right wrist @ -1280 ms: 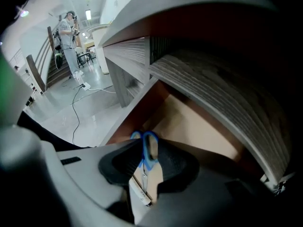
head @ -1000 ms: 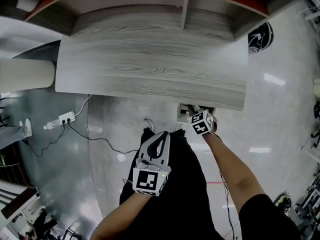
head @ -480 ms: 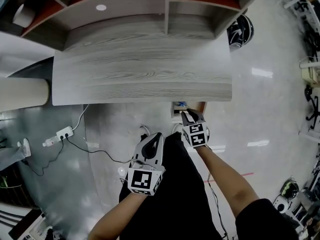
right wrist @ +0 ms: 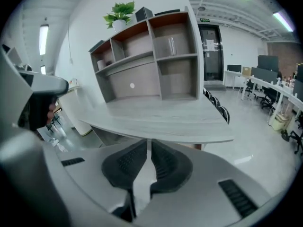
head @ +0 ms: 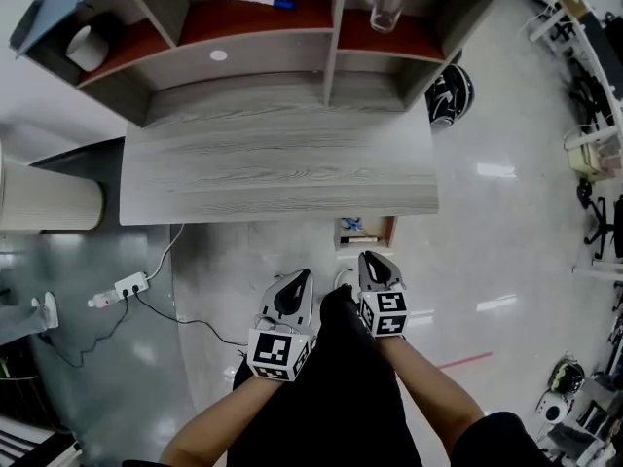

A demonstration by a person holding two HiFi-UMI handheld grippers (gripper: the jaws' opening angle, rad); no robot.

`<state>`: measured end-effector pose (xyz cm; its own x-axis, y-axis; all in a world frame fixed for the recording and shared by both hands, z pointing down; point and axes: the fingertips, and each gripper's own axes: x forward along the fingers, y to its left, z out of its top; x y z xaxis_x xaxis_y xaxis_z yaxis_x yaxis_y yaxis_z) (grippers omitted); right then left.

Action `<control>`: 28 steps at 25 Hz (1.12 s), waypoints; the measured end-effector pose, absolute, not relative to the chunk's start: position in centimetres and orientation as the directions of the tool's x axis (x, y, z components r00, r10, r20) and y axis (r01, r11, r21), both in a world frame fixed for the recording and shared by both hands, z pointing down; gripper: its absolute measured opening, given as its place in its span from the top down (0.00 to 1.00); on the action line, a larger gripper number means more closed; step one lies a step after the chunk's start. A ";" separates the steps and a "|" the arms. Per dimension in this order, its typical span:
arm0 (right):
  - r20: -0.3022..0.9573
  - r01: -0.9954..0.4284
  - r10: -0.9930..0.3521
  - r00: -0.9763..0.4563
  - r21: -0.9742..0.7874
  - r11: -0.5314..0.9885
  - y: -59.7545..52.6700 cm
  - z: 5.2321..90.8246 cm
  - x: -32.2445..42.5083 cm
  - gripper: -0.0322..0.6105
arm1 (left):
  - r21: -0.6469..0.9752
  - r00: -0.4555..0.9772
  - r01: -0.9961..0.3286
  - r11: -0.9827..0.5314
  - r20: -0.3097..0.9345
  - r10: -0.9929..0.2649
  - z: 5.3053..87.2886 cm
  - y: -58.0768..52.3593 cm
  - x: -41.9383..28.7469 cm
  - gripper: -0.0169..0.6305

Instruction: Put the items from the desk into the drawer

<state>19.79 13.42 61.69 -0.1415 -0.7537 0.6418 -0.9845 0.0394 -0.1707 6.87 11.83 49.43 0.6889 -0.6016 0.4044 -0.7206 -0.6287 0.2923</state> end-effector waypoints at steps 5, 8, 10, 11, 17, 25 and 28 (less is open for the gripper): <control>0.532 -0.978 -0.841 -0.102 -0.209 -0.013 13.8 53.8 17.8 0.92 | 0.288 0.731 -0.680 -0.674 0.336 -0.594 45.4 11.1 6.9 0.97; 0.417 -0.980 -0.903 -0.106 -0.199 0.023 12.3 47.6 16.2 0.92 | 0.275 0.747 -0.664 -0.695 0.283 -0.602 43.0 10.1 6.9 0.97; 0.350 -0.980 -0.930 -0.116 -0.192 0.050 11.0 44.0 15.3 0.92 | 0.274 0.757 -0.653 -0.706 0.254 -0.602 41.7 9.4 7.1 0.97; 0.322 -0.979 -0.939 -0.119 -0.193 0.058 10.5 42.4 14.9 0.92 | 0.271 0.763 -0.646 -0.713 0.241 -0.600 41.1 9.0 7.1 0.97; 0.206 -0.989 -0.973 -0.107 -0.123 0.082 8.9 35.4 13.0 0.92 | 0.229 0.779 -0.627 -0.745 0.163 -0.606 36.6 6.9 6.6 0.97; 0.160 -0.994 -0.984 -0.075 -0.086 0.062 7.3 33.1 12.4 0.92 | 0.212 0.757 -0.648 -0.732 0.077 -0.648 32.5 3.6 4.4 0.97; 0.161 -0.995 -0.984 -0.076 -0.072 0.066 7.1 32.8 11.9 0.92 | 0.179 0.761 -0.645 -0.743 0.058 -0.646 31.7 3.2 4.4 0.97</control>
